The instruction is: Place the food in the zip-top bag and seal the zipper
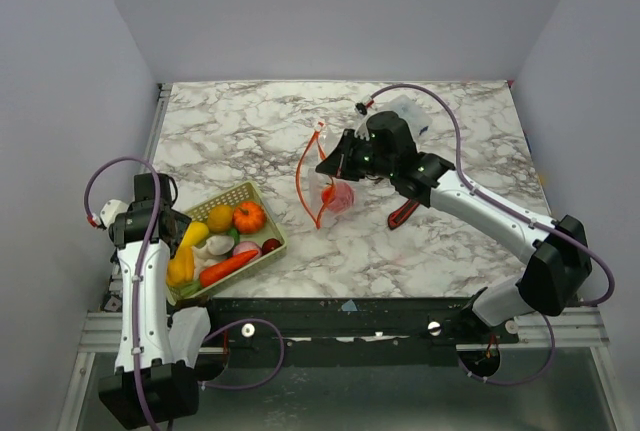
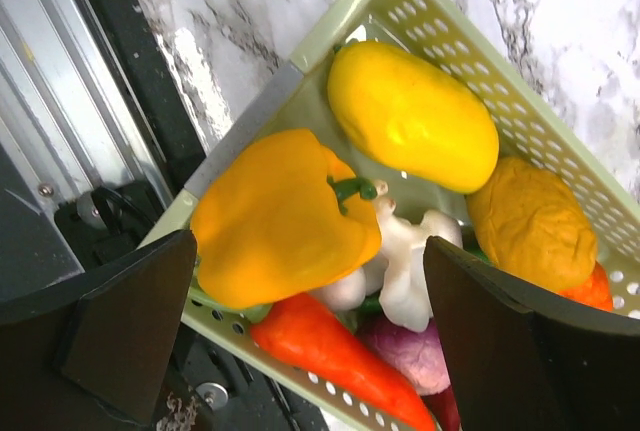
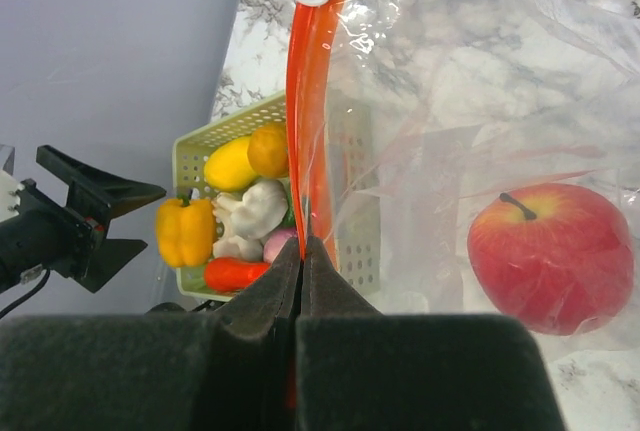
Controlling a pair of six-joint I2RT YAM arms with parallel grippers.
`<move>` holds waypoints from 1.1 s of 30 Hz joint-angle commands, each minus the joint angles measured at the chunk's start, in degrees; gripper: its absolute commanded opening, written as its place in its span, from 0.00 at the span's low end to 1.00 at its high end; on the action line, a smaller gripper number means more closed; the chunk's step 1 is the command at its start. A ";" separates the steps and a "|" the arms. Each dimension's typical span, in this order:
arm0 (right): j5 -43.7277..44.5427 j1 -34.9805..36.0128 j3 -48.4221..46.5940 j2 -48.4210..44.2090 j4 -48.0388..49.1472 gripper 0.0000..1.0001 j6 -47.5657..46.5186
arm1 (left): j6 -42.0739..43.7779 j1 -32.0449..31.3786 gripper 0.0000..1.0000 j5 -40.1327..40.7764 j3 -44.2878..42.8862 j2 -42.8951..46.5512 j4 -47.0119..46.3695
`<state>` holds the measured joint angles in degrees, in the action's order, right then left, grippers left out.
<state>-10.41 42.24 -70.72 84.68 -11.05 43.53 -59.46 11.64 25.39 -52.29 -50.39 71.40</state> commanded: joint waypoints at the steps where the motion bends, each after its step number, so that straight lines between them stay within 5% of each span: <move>1: -2.58 -0.36 -0.82 1.31 1.20 0.00 0.16 | -2.48 0.30 0.99 -6.64 0.31 0.80 3.21; 23: -2.51 -1.00 0.32 0.43 1.29 0.00 0.48 | -9.56 2.91 0.96 -10.51 10.10 -3.23 -6.66; 31: -2.68 -1.07 0.67 0.31 1.71 0.00 0.61 | -8.24 3.31 0.71 -7.28 8.97 -3.34 -5.72; 33: -2.69 -1.03 0.67 0.10 1.67 0.00 0.52 | -8.00 3.46 0.57 -7.28 8.17 -2.05 -5.31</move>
<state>-11.70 41.52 -70.70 85.49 -10.61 43.72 -67.37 14.55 17.98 -43.46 -54.30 66.98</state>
